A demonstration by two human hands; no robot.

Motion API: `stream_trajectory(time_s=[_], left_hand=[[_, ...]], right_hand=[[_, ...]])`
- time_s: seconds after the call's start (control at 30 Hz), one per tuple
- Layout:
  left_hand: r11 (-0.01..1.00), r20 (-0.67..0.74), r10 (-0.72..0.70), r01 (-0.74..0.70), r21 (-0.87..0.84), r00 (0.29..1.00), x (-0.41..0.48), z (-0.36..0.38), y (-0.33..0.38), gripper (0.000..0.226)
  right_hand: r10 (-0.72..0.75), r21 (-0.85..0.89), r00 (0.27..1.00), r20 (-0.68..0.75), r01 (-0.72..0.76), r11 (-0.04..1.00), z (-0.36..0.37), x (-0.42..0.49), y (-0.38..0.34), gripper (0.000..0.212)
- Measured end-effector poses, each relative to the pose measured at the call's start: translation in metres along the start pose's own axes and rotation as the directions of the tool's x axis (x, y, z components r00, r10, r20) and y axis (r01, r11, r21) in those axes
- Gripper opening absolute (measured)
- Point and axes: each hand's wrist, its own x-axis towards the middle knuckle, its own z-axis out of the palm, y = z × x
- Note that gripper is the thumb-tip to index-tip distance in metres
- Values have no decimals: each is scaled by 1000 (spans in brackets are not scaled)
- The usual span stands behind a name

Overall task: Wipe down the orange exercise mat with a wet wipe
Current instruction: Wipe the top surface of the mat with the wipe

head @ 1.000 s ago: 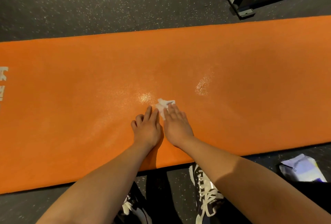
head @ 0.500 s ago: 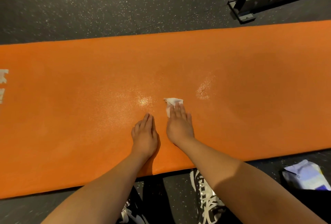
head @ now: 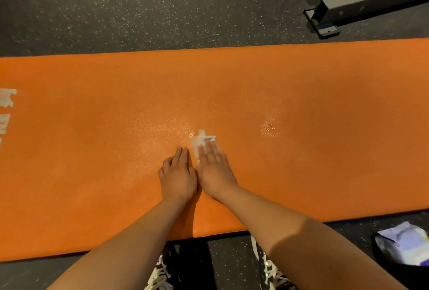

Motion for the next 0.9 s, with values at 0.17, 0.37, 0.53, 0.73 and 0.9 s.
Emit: stream_trajectory(time_s=[0.17, 0.37, 0.53, 0.73, 0.9], left_hand=[[998, 14, 35, -36, 47, 999, 7, -2, -7, 59], [999, 2, 37, -37, 18, 999, 11, -6, -8, 57], [999, -26, 9, -8, 43, 1000, 24, -16, -16, 59], [998, -23, -53, 54, 41, 998, 31, -18, -13, 58], [998, -44, -39, 41, 49, 998, 29, -18, -22, 54]], right_hand=[[-43, -107, 998, -49, 37, 994, 1, 16, 10, 62], [-41, -24, 999, 2, 42, 999, -2, 23, -15, 65], [-50, -153, 998, -40, 44, 987, -7, 32, 8, 57], [-73, -77, 997, 7, 74, 994, -7, 37, -23, 59], [-97, -142, 995, -20, 93, 985, -10, 49, -16, 60]])
